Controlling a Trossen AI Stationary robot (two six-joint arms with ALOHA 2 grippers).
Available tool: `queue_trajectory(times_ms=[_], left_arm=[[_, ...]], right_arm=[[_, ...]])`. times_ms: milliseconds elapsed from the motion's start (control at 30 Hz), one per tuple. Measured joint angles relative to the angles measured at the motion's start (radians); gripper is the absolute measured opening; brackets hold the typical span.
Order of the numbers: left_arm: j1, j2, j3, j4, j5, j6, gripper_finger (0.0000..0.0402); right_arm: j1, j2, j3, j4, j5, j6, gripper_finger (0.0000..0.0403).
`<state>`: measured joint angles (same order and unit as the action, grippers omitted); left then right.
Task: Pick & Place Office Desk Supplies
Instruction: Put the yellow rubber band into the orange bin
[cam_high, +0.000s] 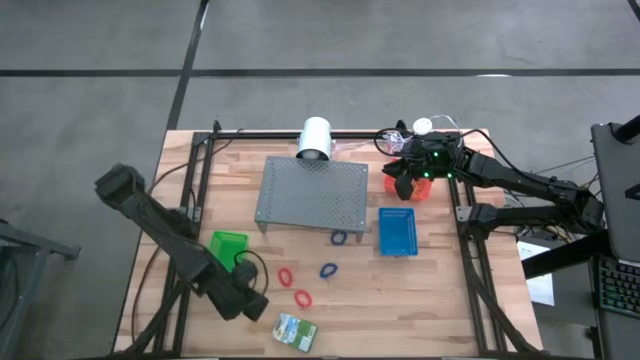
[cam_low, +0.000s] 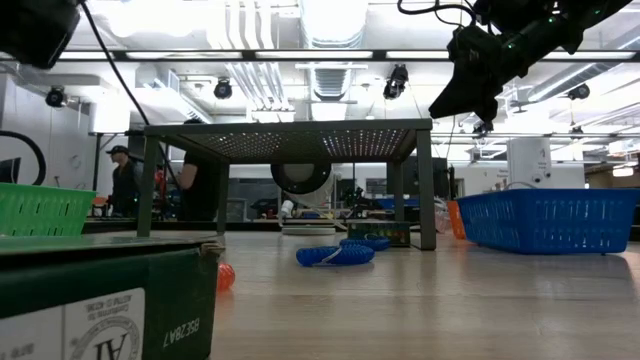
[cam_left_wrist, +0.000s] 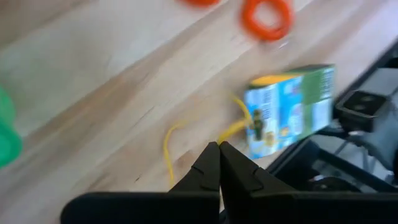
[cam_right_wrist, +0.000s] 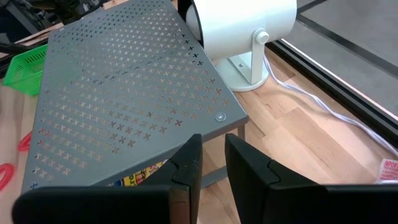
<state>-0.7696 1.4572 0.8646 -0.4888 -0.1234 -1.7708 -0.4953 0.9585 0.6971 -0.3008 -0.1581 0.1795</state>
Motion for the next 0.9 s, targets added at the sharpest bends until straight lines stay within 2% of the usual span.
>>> queue_trajectory(times_ms=[433,733,900], left_arm=[[0.000,-0.108,0.001,0.002,-0.251,0.151,0.0000],[0.000,-0.180,0.001,0.000,-0.440,0.407,0.0000],[0.002,-0.225,0.001,0.001,-0.503,0.493,0.0000]], right_arm=[[0.000,0.000,0.000,0.000,0.000,-0.007,0.0068],[0.000,0.000,0.000,0.000,0.000,-0.004,0.0068],[0.000,0.000,0.000,0.000,0.000,-0.004,0.0068]])
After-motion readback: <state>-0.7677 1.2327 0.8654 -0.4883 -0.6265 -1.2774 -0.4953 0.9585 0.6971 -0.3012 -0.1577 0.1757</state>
